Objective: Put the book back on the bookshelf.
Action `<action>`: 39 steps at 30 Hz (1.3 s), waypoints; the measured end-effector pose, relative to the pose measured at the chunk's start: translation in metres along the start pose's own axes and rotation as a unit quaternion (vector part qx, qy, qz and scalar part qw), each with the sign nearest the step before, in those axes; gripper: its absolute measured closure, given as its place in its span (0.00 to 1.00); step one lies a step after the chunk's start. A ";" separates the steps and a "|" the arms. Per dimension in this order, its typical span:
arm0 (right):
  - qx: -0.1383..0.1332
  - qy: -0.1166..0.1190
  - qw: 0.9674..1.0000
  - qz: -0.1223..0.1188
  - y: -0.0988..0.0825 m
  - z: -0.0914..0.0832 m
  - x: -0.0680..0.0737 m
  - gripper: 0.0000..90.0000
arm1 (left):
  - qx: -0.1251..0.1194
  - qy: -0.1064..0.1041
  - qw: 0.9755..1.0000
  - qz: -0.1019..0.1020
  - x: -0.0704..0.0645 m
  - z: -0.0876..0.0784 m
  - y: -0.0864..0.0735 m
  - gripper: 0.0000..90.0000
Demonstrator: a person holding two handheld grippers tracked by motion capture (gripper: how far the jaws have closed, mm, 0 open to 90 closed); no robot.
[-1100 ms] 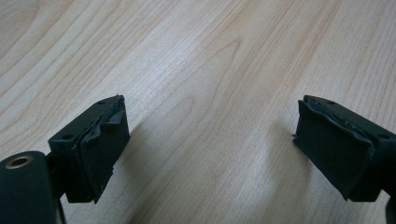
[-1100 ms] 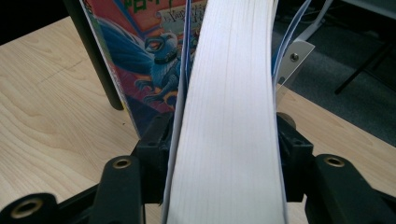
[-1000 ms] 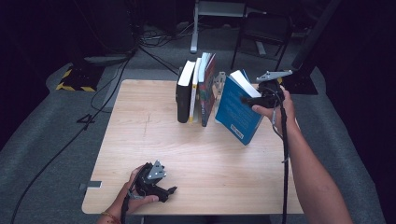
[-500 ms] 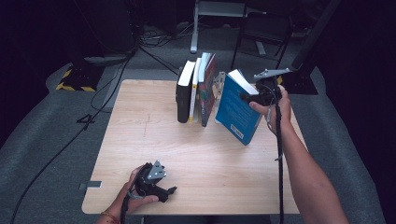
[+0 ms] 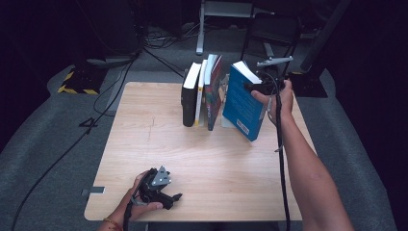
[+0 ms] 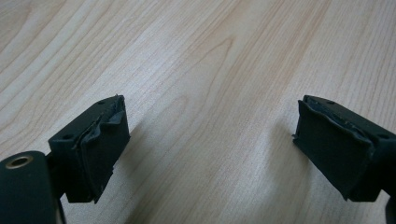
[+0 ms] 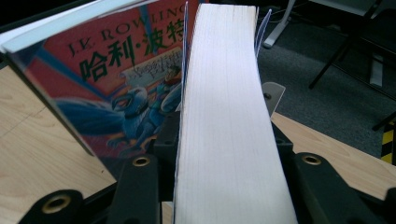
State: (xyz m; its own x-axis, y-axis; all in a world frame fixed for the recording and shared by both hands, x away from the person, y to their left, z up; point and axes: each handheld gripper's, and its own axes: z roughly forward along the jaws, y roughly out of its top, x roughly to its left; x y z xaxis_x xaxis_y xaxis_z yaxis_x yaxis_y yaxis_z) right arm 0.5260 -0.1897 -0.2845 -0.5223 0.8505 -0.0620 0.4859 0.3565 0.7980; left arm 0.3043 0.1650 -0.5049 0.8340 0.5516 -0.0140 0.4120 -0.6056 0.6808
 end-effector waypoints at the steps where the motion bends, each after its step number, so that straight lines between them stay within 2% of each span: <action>1: 0.000 -0.001 1.000 0.002 0.002 0.002 0.000 0.66 | 0.000 0.000 1.000 0.000 0.000 0.000 0.000 0.11; 9: -0.005 -0.028 0.999 0.019 0.017 0.017 0.001 0.66 | 0.000 -0.005 1.000 0.004 0.000 0.000 0.000 0.11; 14: -0.009 -0.050 0.999 0.018 0.021 0.027 0.007 0.66 | 0.000 -0.006 1.000 0.006 0.000 0.000 0.000 0.11; 17: -0.008 -0.053 0.998 0.020 0.022 0.029 0.007 0.66 | 0.000 -0.007 1.000 0.008 -0.001 -0.001 -0.001 0.12; 25: -0.023 -0.057 0.998 0.019 0.025 0.006 0.009 0.66 | 0.000 -0.008 1.000 0.009 0.000 -0.001 -0.001 0.12; 27: -0.032 -0.068 0.997 0.029 0.024 -0.002 0.011 0.66 | 0.000 -0.008 1.000 0.009 0.000 -0.001 -0.001 0.12; 30: -0.038 -0.074 0.996 0.029 0.022 -0.006 0.012 0.66 | 0.000 -0.008 1.000 0.009 0.000 0.000 0.000 0.12; 35: -0.034 -0.084 0.995 0.035 0.021 0.010 0.013 0.66 | 0.000 -0.009 1.000 0.008 -0.001 0.000 0.000 0.11; 39: -0.029 -0.082 0.995 0.046 0.020 0.026 0.007 0.66 | 0.000 -0.010 1.000 0.008 0.000 0.000 0.000 0.11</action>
State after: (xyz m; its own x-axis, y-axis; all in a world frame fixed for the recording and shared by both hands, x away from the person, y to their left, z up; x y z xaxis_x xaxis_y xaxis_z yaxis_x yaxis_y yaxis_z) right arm 0.5502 -0.1668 -0.2840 -0.3532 0.9321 -0.0803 0.4828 0.2551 0.8377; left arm 0.3041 0.1643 -0.5050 0.8476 0.5303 -0.0167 0.3981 -0.6148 0.6808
